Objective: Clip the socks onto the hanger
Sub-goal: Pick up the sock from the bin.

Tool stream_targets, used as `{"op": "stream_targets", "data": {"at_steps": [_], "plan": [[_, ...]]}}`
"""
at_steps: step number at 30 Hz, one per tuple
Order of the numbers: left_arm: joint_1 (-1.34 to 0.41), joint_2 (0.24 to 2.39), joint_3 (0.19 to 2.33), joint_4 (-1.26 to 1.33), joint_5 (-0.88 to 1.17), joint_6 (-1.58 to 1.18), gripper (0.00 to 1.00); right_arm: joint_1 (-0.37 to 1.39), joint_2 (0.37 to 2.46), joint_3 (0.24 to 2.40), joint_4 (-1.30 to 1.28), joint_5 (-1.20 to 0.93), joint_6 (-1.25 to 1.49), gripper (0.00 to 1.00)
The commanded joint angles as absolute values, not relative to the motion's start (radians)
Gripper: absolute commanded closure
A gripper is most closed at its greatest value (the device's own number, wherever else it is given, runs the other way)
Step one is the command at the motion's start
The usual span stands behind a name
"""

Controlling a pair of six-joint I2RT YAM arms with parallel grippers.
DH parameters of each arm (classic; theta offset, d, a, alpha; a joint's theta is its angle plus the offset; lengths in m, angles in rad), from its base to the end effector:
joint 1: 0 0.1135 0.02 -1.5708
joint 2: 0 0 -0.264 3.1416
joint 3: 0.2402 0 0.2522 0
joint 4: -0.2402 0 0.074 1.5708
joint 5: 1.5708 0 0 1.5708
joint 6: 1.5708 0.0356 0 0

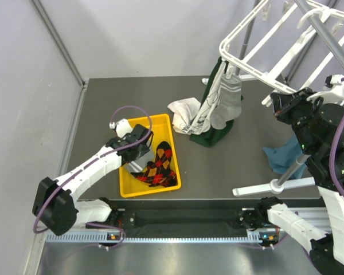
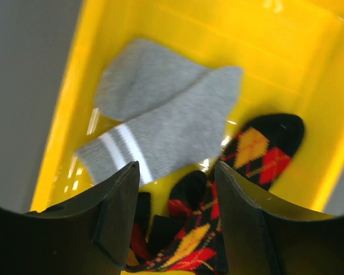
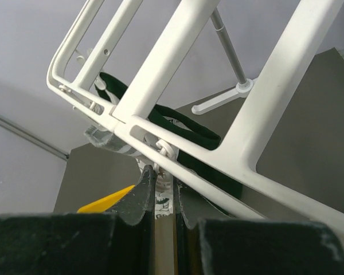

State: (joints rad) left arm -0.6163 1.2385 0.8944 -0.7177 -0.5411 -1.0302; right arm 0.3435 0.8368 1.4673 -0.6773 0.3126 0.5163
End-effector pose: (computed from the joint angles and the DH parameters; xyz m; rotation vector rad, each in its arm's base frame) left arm 0.2029 -0.1212 0.2456 -0.6654 2.3232 -0.0054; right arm 0.1105 0.0279 0.4974 0.3808 1.5858 0.4104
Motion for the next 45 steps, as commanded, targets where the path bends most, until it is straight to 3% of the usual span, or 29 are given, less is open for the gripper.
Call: {"op": "stream_targets", "data": {"at_steps": [1,11,26,29,34,37,45], "plan": [[-0.566,1.209,0.845,-0.775,-0.586,-1.189,0.41,0.337,0.828,1.459,-0.652,0.282,0.511,1.0],[-0.488,1.307,0.758,-0.677,-0.44,-1.285,0.51,0.339,0.821,1.456,-0.658,0.279,0.511,1.0],[-0.488,1.417,0.687,-0.606,-0.454,-1.305,0.58,0.337,0.821,1.439,-0.652,0.262,0.526,1.0],[-0.488,1.44,0.683,-0.583,-0.451,-1.293,0.64,0.337,0.819,1.44,-0.652,0.259,0.526,1.0],[-0.488,1.441,0.693,-0.58,-0.456,-1.269,0.91,0.337,0.816,1.437,-0.653,0.259,0.526,1.0],[-0.489,1.402,0.709,-0.592,-0.489,-1.243,1.0,0.339,0.816,1.436,-0.655,0.258,0.526,1.0],[-0.531,1.281,0.889,-0.683,-0.59,-1.046,1.0,0.337,0.816,1.431,-0.65,0.258,0.528,1.0]]}}
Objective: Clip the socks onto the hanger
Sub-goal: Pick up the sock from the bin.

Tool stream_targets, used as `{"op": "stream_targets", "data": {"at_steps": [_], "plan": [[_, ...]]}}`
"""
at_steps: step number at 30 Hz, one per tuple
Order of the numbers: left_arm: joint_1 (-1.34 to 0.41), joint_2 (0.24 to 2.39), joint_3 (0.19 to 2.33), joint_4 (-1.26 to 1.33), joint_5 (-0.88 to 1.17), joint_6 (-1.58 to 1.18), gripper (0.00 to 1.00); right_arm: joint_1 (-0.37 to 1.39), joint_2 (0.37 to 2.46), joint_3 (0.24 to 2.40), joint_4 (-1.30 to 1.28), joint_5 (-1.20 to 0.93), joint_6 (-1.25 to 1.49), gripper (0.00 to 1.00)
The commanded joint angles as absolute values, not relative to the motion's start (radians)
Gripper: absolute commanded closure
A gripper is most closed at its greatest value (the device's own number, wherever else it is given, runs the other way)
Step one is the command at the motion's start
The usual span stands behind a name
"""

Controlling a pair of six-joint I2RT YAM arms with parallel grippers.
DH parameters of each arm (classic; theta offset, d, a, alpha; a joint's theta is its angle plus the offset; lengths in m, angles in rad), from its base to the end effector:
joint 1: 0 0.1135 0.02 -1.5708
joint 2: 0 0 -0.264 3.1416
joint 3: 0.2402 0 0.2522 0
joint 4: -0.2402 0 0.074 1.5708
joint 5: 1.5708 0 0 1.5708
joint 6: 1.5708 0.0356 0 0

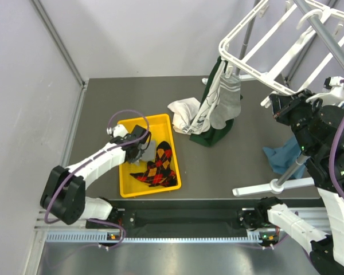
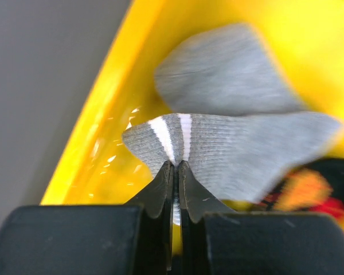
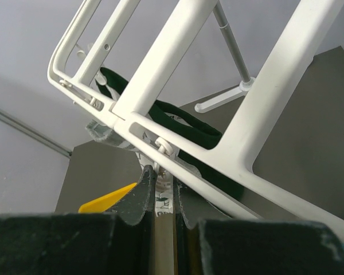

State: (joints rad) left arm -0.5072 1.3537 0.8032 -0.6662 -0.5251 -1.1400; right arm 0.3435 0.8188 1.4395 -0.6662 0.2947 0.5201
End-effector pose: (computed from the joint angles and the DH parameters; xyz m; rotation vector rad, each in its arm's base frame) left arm 0.2181 -0.1008 0.1960 -0.8991 2.3569 0.1295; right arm 0.1089 0.0280 0.4927 0.3706 1.5886 0.4281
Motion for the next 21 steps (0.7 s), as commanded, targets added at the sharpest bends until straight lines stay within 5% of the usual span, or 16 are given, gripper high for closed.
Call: {"op": "stream_targets", "data": {"at_steps": [1,10,15,21], "plan": [[-0.555,1.267,0.905,-0.678,-0.615,-1.005,1.0,0.337,0.815,1.43,-0.649,0.258,0.529,1.0],[-0.666,1.002,0.87,-0.159,-0.267,-0.487,1.0,0.339,0.818,1.427,-0.65,0.238,0.535,1.0],[-0.786,1.049,1.02,-0.098,0.042,-0.165,1.0,0.339,0.819,1.428,-0.65,0.224,0.532,1.0],[-0.956,1.188,1.202,-0.103,0.146,0.237,1.0,0.339,0.816,1.433,-0.647,0.206,0.541,1.0]]}}
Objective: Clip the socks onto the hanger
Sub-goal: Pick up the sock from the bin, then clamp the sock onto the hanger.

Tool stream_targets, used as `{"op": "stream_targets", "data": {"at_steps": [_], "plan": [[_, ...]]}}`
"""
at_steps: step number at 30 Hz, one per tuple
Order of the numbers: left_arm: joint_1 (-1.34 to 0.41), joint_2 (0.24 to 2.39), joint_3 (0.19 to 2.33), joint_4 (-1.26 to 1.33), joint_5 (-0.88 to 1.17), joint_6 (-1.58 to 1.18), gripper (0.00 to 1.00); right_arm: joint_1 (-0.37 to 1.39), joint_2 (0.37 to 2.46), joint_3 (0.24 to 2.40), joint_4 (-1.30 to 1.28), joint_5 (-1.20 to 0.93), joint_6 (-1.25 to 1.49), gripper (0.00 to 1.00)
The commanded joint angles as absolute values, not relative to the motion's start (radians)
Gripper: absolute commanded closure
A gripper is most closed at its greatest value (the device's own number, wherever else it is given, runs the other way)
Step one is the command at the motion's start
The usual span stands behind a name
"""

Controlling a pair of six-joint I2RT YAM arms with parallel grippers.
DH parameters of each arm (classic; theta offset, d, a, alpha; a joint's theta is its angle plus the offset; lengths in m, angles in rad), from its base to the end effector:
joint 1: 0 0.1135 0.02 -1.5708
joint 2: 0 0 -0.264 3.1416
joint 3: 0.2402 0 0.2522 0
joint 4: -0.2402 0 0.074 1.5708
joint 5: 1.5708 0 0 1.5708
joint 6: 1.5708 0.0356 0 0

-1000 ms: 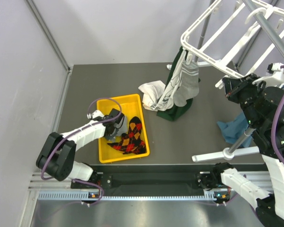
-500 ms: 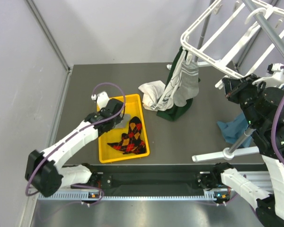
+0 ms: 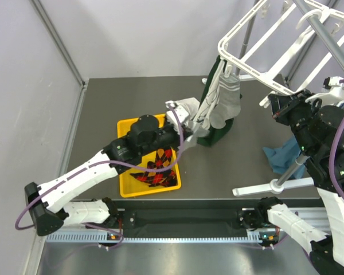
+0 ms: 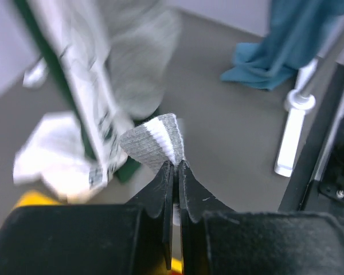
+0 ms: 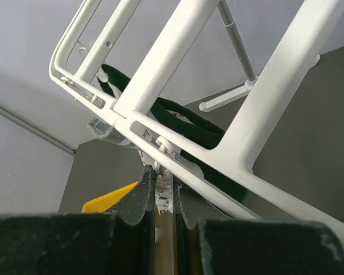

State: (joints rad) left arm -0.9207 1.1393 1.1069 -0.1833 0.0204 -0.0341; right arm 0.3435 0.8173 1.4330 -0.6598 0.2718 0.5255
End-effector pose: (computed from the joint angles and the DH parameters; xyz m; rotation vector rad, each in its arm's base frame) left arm 0.1589 -0.2101 0.3819 0.8036 1.6572 -0.6975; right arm 0.1095 0.0290 0.4917 0.3579 1.5923 0.4511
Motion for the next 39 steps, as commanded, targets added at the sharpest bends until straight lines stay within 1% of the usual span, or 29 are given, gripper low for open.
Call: {"op": "stream_targets", "data": {"at_steps": [1,4,7,12,13,15,20,30,39], "plan": [[-0.977,1.207,1.222,-0.101,0.167,0.291,1.0,0.337,0.818,1.433,-0.646,0.199,0.543,1.0],[-1.032,1.262,1.259,-0.049,0.167,0.403,1.0,0.337,0.824,1.434,-0.646,0.181,0.551,1.0],[-1.091,1.321,1.29,0.037,0.085,0.498,1.0,0.339,0.831,1.439,-0.647,0.163,0.56,1.0],[-1.199,1.423,1.316,0.193,-0.128,0.679,1.0,0.339,0.839,1.44,-0.644,0.147,0.566,1.0],[-1.204,1.433,1.316,0.254,-0.133,0.71,1.0,0.337,0.841,1.44,-0.644,0.144,0.568,1.0],[-1.206,1.459,1.331,0.297,-0.144,0.716,1.0,0.337,0.842,1.44,-0.644,0.137,0.575,1.0],[-1.212,1.515,1.388,0.343,-0.129,0.736,1.0,0.339,0.841,1.434,-0.646,0.115,0.589,1.0],[-1.232,1.589,1.494,0.356,-0.115,0.764,1.0,0.339,0.833,1.419,-0.64,0.098,0.603,1.0],[-1.236,1.621,1.523,0.374,-0.12,0.758,1.0,0.337,0.827,1.417,-0.641,0.1,0.604,1.0]]}}
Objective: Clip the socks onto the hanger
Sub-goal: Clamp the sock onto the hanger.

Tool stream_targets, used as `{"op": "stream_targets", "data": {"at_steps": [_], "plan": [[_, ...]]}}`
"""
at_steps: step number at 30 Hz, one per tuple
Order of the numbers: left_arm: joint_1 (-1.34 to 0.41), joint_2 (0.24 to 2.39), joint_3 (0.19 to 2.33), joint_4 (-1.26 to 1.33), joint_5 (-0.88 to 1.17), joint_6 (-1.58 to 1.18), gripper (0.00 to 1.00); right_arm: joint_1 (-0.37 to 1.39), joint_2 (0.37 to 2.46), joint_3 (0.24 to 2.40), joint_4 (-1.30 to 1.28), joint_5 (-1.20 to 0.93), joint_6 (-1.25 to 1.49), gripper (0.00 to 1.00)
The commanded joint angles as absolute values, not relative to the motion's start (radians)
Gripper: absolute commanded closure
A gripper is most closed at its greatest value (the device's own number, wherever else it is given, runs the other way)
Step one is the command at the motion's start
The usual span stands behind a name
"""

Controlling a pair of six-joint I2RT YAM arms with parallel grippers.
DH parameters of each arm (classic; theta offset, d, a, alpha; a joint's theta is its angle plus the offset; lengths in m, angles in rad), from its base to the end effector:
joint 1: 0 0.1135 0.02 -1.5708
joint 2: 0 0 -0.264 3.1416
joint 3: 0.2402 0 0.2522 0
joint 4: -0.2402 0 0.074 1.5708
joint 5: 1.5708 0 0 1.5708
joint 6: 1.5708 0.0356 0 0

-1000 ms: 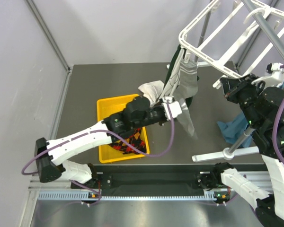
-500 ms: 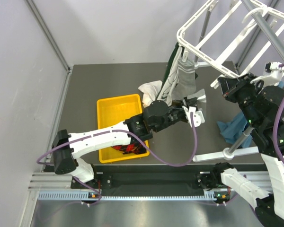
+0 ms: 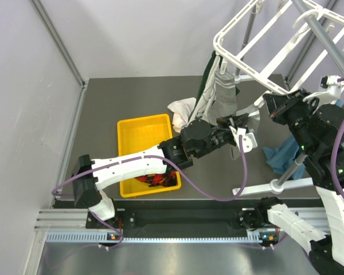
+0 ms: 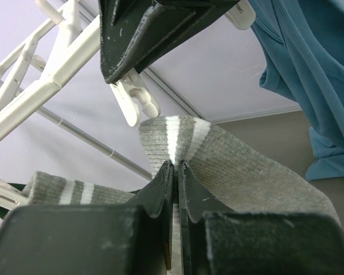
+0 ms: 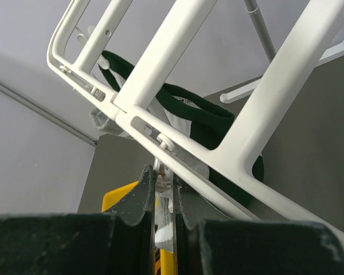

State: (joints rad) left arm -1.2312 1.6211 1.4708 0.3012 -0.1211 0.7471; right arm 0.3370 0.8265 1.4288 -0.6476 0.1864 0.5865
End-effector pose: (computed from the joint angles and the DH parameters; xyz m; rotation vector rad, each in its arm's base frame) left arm 0.1348 -0.3687 0.4162 1.1353 0.8668 -0.3135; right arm 0.1134 0.0328 0.4910 0.3490 1.6070 0.5603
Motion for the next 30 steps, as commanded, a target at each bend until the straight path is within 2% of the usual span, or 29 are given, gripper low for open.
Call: {"op": "stream_targets", "data": {"at_steps": [1,30], "plan": [[-1.235,1.624,1.526,0.37,-0.121,0.759,1.0,0.337,0.825,1.417,-0.643,0.106,0.604,1.0],[-1.238,1.586,1.465,0.423,-0.205,0.769,1.0,0.337,0.836,1.453,-0.652,0.115,0.597,1.0]]}}
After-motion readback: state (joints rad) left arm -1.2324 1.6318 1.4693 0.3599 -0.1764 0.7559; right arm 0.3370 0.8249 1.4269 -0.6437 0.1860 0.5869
